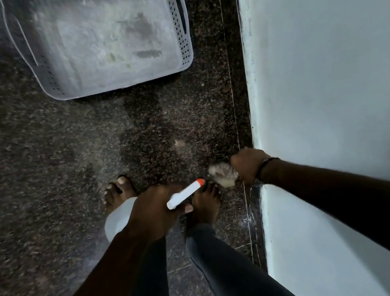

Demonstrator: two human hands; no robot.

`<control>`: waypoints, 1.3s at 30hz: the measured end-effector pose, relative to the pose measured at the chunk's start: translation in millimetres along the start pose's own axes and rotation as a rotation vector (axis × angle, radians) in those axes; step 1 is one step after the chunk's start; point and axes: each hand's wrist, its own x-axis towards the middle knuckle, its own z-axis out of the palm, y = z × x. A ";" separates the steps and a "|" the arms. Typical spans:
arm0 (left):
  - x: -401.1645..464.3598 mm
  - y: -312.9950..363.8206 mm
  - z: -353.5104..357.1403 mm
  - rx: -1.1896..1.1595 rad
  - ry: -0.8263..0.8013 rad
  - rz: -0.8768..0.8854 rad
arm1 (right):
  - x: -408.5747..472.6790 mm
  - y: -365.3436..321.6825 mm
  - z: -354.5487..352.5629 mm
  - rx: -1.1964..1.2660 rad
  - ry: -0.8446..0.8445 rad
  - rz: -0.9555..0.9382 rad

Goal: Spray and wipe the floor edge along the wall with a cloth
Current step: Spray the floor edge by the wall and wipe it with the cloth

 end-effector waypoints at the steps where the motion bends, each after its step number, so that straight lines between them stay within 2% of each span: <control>1: -0.3 3.6 0.6 -0.003 0.006 0.006 | 1.2 6.2 -5.2 0.055 0.046 0.035; 5: -0.4 12.1 6.0 0.118 -0.002 -0.007 | 4.6 21.7 -31.3 0.138 0.208 0.068; 9: -3.0 12.9 12.4 0.150 0.030 -0.011 | 8.8 27.8 -55.9 0.075 0.235 0.066; 12: -6.9 6.3 14.7 0.105 0.045 0.004 | 11.2 23.5 -56.3 -0.202 0.217 -0.016; 14: -8.3 -3.2 18.7 0.079 0.049 0.002 | 13.3 17.0 -43.4 -0.382 0.144 -0.055; 18: -16.4 -14.3 23.5 0.028 0.054 -0.047 | 30.5 25.9 36.1 -0.533 0.131 -0.033; 20: -20.1 -13.3 24.6 -0.005 0.030 -0.028 | 35.7 28.6 73.5 -0.506 0.039 -0.007; 22: -23.6 -13.7 27.2 -0.032 -0.010 -0.035 | 31.8 24.9 89.8 -0.562 0.051 0.035; 23: -24.1 -14.2 28.5 -0.033 -0.006 -0.039 | 27.4 19.3 92.4 -0.583 0.002 -0.010; 24: -24.4 -16.0 30.6 -0.032 -0.020 -0.040 | 23.2 12.8 95.0 -0.549 0.000 -0.037; 25: -24.0 -18.4 33.5 -0.006 -0.044 -0.038 | 23.3 10.2 102.0 -0.517 0.044 -0.003; 26: -23.3 -18.9 35.7 0.011 -0.047 -0.027 | 22.3 7.0 104.6 -0.466 0.008 0.057; 28: -24.1 -21.8 40.7 0.011 -0.034 -0.016 | 21.8 1.0 113.9 -0.430 0.036 0.007; 29: -24.3 -22.3 42.2 0.023 -0.035 -0.007 | 19.2 -3.0 109.3 -0.438 0.119 -0.022; 31: -23.7 -22.2 42.9 0.024 -0.050 0.000 | 13.2 -5.4 102.4 -0.492 0.153 -0.010; 35: -25.1 -18.8 39.0 -0.003 -0.063 -0.022 | 13.2 -5.8 99.3 -0.509 0.023 0.087; 39: -26.9 -16.1 36.8 0.025 -0.121 0.024 | 3.7 -6.0 97.8 -0.463 0.050 0.089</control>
